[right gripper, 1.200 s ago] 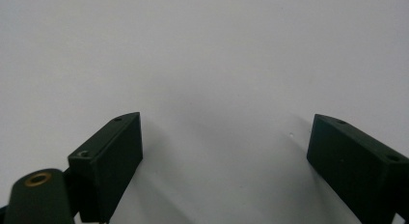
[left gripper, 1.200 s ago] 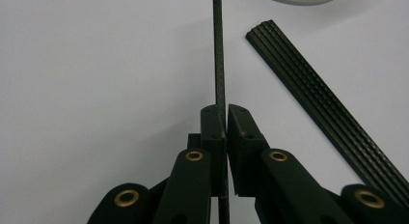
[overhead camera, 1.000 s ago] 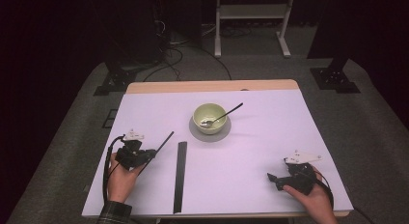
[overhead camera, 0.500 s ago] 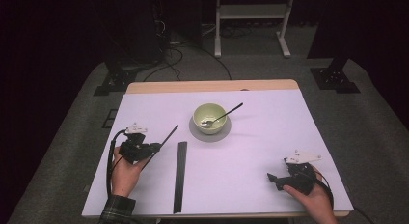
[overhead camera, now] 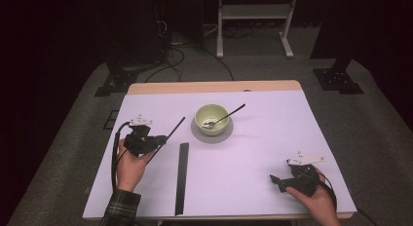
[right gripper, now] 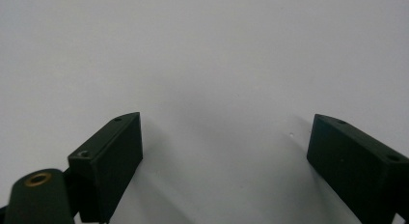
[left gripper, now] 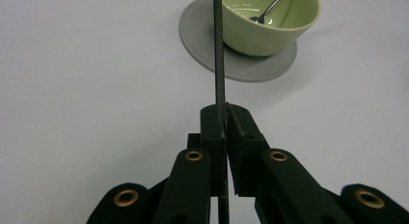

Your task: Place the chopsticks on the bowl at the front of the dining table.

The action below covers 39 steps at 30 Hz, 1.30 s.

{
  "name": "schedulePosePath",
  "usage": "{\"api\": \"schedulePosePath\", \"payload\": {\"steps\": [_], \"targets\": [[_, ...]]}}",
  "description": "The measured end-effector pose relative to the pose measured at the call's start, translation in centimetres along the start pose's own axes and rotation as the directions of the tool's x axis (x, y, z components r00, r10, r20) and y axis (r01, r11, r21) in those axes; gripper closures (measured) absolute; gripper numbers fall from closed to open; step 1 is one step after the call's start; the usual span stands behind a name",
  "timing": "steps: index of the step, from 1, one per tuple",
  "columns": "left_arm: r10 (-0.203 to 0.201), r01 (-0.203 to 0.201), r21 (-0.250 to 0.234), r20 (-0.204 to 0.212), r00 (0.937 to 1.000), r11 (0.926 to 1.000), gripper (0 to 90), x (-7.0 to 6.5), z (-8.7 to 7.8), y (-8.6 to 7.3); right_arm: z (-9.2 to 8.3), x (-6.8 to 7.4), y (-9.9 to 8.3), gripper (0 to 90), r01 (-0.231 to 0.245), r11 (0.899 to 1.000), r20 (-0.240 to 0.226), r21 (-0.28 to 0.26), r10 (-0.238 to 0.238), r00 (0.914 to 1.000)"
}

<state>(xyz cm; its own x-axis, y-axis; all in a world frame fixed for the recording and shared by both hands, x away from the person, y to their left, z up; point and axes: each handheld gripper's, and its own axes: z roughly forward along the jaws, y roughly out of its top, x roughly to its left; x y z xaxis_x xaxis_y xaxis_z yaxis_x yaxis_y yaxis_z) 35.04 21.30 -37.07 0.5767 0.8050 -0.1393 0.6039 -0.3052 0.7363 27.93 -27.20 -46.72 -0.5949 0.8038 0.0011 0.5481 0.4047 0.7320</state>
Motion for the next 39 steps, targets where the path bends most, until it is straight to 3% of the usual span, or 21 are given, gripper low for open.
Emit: {"api": "schedulePosePath", "payload": {"steps": [18,39], "targets": [[-0.003,0.003,-0.011,0.011,0.9999,0.9999,86.0,-1.2,2.0,2.9,0.0,0.0,0.0,10.9,0.001,1.000,0.001,0.000,-0.001,1.0000],[0.022,-0.020,-0.029,0.059,0.9980,0.9994,85.9,-3.3,4.9,6.2,0.0,0.0,0.0,10.9,-0.001,1.000,0.000,0.000,0.001,1.0000]]}}
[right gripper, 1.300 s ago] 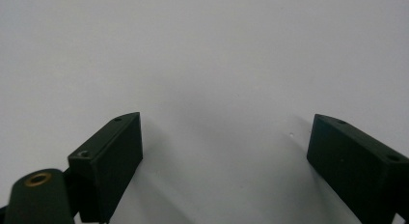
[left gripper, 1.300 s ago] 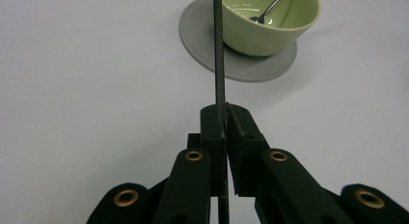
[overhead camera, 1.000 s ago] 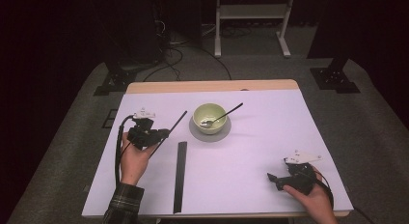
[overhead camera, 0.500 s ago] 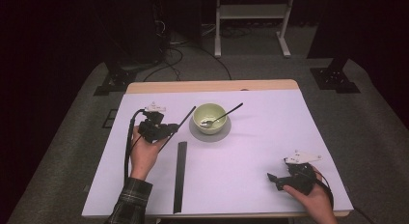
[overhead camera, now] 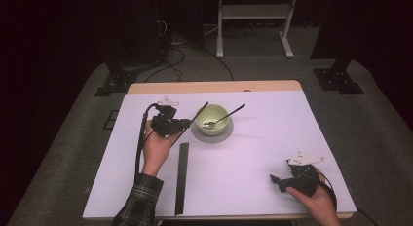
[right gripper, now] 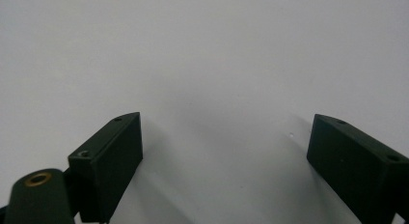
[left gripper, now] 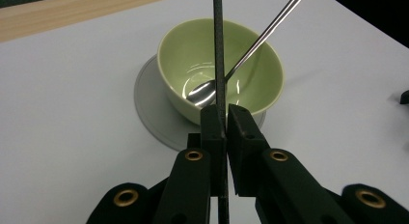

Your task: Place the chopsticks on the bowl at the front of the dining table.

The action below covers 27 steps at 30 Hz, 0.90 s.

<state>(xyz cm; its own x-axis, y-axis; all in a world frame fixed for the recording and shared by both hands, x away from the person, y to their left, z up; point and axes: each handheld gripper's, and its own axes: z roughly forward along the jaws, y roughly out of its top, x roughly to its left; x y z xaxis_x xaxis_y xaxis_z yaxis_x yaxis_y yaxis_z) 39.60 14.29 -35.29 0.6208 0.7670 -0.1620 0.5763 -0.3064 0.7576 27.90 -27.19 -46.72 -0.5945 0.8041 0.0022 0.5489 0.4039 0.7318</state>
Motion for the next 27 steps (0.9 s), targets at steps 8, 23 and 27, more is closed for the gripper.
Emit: {"api": "schedulePosePath", "payload": {"steps": [8,23,27], "targets": [[0.009,-0.009,-0.006,0.001,1.0000,0.9999,85.9,-0.7,1.0,1.4,0.0,0.0,0.0,11.0,0.003,1.000,0.000,-0.001,-0.003,1.0000],[0.002,-0.002,-0.004,0.010,1.0000,1.0000,85.8,-1.3,4.4,3.2,0.0,0.0,0.0,11.0,0.003,1.000,0.000,-0.001,-0.003,1.0000],[-0.005,0.005,0.000,0.002,1.0000,1.0000,85.9,-1.1,5.3,3.5,0.0,0.0,0.0,11.0,0.003,1.000,0.000,-0.001,-0.003,1.0000]]}}
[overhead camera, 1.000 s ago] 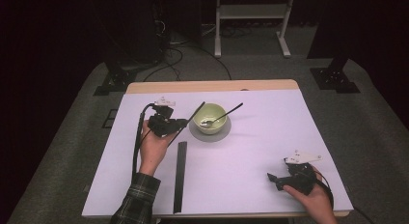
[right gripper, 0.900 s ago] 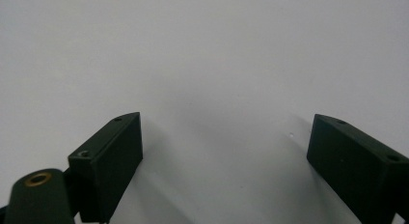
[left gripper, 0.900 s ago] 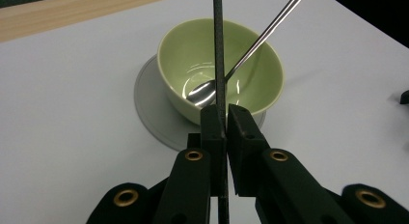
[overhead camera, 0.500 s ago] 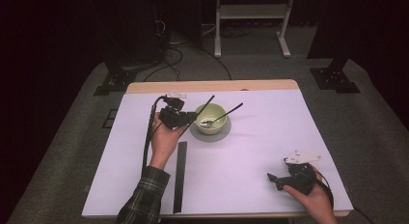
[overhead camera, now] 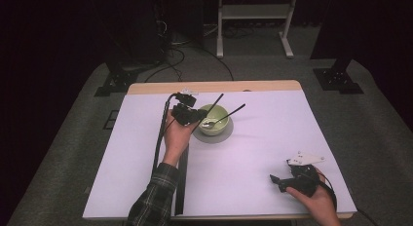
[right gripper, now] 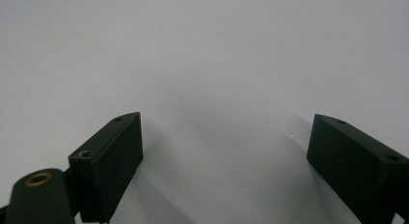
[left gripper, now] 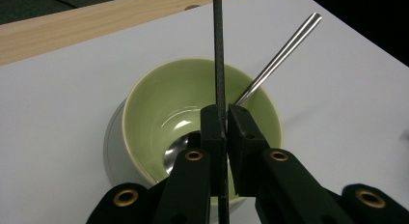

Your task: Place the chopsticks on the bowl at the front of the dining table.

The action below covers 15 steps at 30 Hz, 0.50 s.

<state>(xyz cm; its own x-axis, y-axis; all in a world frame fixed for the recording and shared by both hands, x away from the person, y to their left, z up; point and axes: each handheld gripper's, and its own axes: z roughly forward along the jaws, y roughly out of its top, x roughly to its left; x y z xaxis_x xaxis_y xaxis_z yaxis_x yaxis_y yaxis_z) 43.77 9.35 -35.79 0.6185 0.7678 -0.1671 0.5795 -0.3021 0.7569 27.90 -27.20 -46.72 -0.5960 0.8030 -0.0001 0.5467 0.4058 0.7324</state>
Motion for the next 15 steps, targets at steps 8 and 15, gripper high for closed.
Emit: {"api": "schedulePosePath", "payload": {"steps": [8,15], "targets": [[0.001,-0.001,0.013,-0.011,0.9999,0.9999,85.9,-0.4,1.3,0.6,0.0,0.0,0.0,11.1,0.000,1.000,0.000,0.000,0.000,1.0000],[-0.015,0.015,0.029,-0.019,0.9997,0.9995,85.9,-0.7,3.0,0.8,0.0,0.0,0.0,11.1,0.000,1.000,0.000,0.000,0.000,1.0000]]}}
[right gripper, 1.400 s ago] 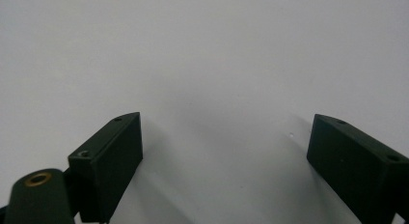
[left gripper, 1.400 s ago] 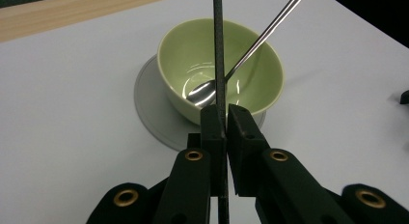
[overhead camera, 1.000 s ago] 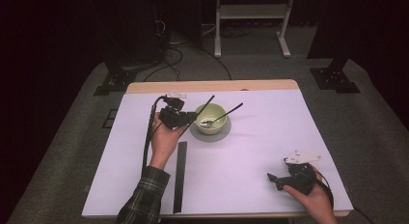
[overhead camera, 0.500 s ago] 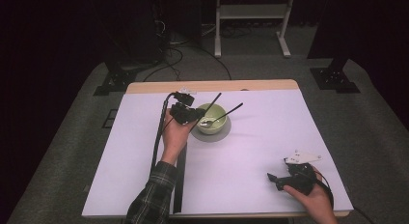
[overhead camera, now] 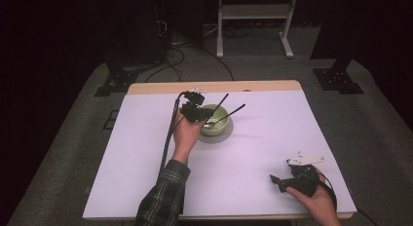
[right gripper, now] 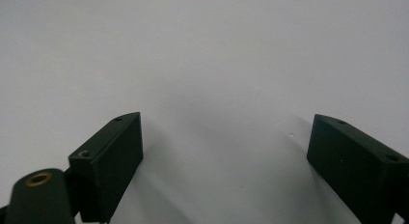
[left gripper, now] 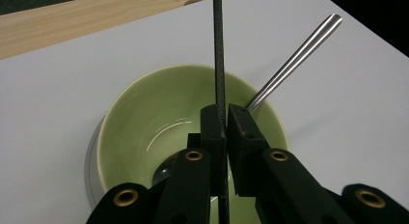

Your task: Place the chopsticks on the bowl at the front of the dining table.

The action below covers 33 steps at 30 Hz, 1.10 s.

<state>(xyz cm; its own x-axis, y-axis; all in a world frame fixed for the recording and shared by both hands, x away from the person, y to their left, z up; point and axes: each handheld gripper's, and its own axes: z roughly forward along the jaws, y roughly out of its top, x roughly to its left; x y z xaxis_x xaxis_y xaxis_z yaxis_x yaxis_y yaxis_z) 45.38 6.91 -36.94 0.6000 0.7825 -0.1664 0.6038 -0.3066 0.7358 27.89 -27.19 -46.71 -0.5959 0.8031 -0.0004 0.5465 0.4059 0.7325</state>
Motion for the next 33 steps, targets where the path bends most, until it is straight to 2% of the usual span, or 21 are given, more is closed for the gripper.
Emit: {"api": "schedulePosePath", "payload": {"steps": [17,33], "targets": [[-0.027,0.027,0.025,0.001,0.9996,0.9993,85.8,-0.6,1.8,0.0,0.0,0.0,0.0,11.1,0.000,1.000,0.000,-0.001,0.000,1.0000],[-0.040,0.040,0.028,-0.019,0.9990,0.9988,85.4,-0.3,2.2,-0.2,0.0,0.0,0.0,11.1,0.001,1.000,0.000,-0.001,-0.001,1.0000]]}}
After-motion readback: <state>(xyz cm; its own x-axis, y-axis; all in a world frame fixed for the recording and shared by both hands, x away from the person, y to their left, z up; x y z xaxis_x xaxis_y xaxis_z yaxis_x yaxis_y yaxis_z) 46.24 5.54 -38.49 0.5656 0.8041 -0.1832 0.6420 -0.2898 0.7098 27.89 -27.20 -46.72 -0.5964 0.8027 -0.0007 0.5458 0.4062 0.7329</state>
